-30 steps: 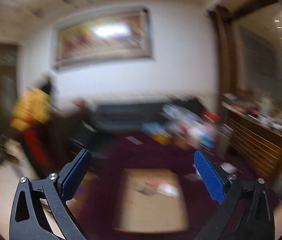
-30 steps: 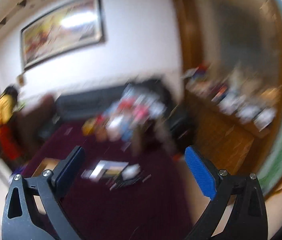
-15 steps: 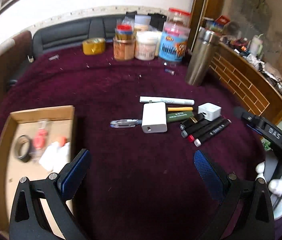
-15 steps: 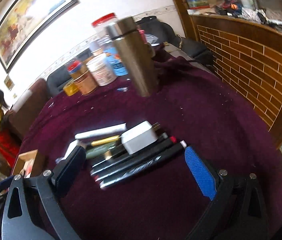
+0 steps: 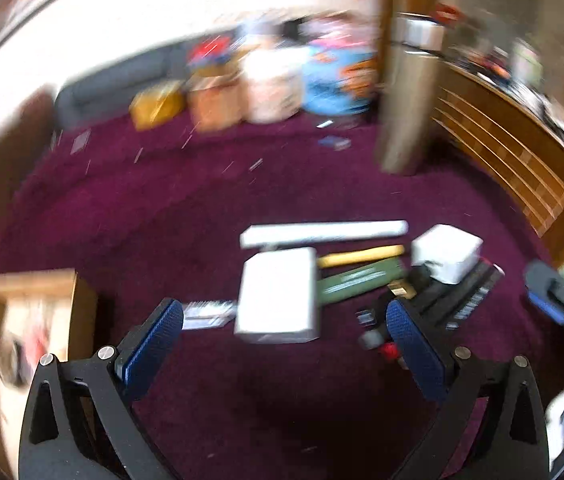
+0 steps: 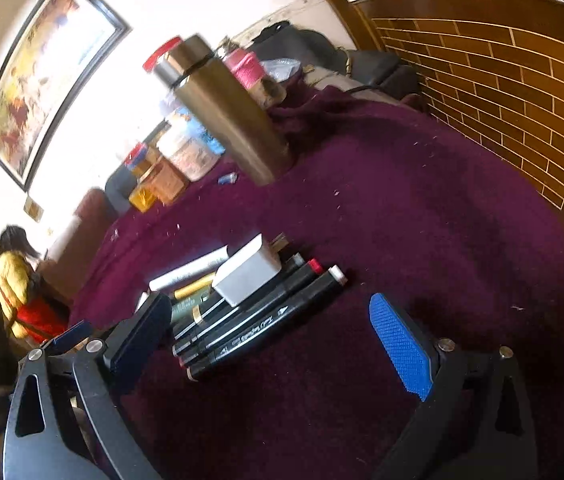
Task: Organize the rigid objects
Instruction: 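Lower the left tool onto the black markers and grasp one, then lift the black marker with the left tool while the right tool grasps the red-capped marker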
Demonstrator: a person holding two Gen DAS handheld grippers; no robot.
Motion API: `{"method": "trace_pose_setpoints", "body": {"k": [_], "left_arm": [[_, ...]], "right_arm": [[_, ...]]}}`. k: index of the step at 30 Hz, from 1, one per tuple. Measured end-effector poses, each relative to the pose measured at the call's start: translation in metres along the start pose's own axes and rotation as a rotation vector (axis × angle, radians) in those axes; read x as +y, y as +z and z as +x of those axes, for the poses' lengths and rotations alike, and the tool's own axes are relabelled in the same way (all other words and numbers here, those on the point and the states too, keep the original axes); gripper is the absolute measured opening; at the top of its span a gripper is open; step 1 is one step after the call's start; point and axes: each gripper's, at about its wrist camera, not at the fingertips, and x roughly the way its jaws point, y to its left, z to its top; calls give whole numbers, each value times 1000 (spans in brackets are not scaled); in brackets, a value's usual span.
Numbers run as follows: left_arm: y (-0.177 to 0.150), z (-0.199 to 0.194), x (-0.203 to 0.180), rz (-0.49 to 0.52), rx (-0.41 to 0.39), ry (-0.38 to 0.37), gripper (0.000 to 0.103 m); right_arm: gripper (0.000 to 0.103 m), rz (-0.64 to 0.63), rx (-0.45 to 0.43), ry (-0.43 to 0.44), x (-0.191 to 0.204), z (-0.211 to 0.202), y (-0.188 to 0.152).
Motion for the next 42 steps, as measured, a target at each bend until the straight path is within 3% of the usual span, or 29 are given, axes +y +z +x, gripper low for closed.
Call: {"method": "trace_pose_setpoints", "body": {"k": [5, 8, 9, 11, 13, 15, 19, 21, 25, 30, 35, 36, 39, 41, 42], "left_arm": [[8, 22, -58, 187, 27, -122, 99], [3, 49, -88, 310, 68, -105, 102], [0, 50, -95, 331, 42, -153, 101], [-8, 55, -105, 373, 98, -138, 93], [-16, 44, -105, 365, 81, -180, 62], [-26, 28, -104, 373, 97, -217, 57], [-55, -7, -70, 288, 162, -315, 56], [-69, -24, -50, 239, 174, -315, 50], [-82, -52, -4, 98, 132, -315, 53], [-86, -52, 15, -2, 139, -279, 54], [-92, -48, 20, -8, 147, -307, 57], [-93, -50, 17, 7, 149, -302, 62], [-103, -48, 5, 81, 181, -290, 63], [-113, -50, -6, 136, 190, -251, 46], [-116, -55, -8, 151, 180, -248, 22]], "right_arm": [[100, 44, -10, -3, -7, 0, 4], [100, 77, -23, -16, -15, -4, 5], [100, 78, -27, -19, -16, -5, 5], [100, 72, -28, -26, -17, -6, 2], [100, 72, -18, -31, -19, -4, -1], [100, 78, -3, -34, -21, -1, -5], [100, 66, 34, -38, -22, 4, -10], [101, 47, 66, -49, -20, 11, -12], [101, 4, 63, -41, -7, 2, -14], [101, -55, 59, -1, 20, -36, -24], [101, -196, -18, -93, 43, -90, -33], [101, -213, -22, -102, 45, -98, -34], [101, -256, -6, -112, 50, -110, -44], [101, -281, 26, -127, 51, -108, -53], [101, -287, 38, -134, 51, -106, -57]]}}
